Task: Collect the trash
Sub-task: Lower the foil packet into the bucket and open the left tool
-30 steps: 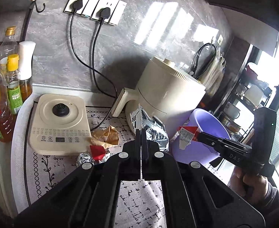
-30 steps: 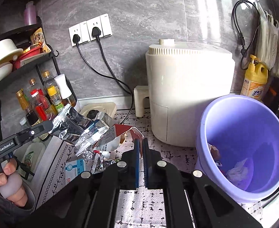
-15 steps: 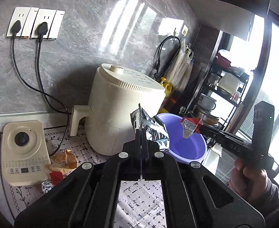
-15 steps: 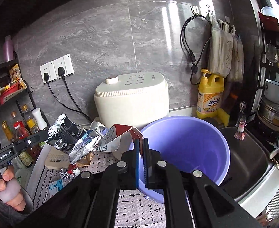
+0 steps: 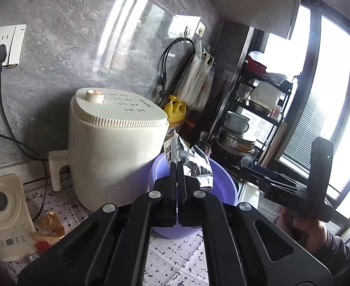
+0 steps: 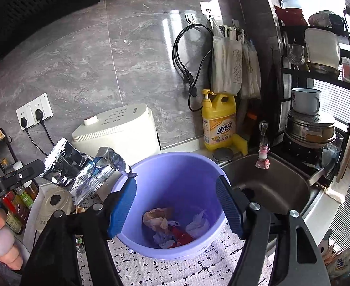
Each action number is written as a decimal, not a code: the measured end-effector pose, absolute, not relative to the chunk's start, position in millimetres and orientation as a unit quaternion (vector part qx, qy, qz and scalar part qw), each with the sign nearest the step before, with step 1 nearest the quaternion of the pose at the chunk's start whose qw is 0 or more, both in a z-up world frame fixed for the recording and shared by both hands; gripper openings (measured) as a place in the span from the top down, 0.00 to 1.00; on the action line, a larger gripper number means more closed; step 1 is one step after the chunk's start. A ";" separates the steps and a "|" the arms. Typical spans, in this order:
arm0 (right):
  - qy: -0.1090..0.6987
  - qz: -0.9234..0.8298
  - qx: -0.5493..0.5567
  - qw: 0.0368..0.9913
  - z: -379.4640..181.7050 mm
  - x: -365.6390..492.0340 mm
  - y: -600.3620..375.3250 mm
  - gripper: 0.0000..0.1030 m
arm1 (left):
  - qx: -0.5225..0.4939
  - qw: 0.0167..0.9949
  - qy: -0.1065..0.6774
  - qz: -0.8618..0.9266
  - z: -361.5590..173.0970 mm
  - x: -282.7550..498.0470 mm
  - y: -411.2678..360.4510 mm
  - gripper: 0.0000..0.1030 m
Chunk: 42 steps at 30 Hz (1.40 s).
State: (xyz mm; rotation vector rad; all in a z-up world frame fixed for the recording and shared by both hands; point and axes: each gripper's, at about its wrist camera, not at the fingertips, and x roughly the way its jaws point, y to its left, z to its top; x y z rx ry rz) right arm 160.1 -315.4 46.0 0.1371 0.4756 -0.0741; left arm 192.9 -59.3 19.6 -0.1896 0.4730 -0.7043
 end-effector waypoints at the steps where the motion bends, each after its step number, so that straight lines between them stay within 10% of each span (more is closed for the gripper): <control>1: 0.239 -0.041 0.073 0.967 43.7 159.1 -319.5 0.33 | -0.090 0.906 0.231 -0.344 18.8 194.5 -62.0 0.99; 12: 0.251 -0.078 0.091 0.961 32.6 138.8 -344.8 0.33 | -0.065 0.882 0.270 -0.381 3.6 225.9 -108.3 0.94; 13: 0.252 -0.081 0.092 0.960 31.7 137.5 -346.6 0.33 | -0.064 0.882 0.278 -0.375 -0.4 229.7 -111.9 0.85; 15: 0.255 -0.085 0.095 0.959 29.4 136.0 -347.9 0.33 | -0.081 0.884 0.279 -0.366 -6.9 232.5 -108.0 0.22; 16: 0.255 -0.085 0.097 0.958 28.5 136.1 -348.2 0.33 | -0.095 0.886 0.269 -0.364 -9.1 230.3 -101.7 0.18; 42: 0.299 0.082 0.043 0.950 4.2 183.7 -223.7 0.09 | -0.117 0.948 0.270 -0.121 -33.5 147.9 78.5 0.06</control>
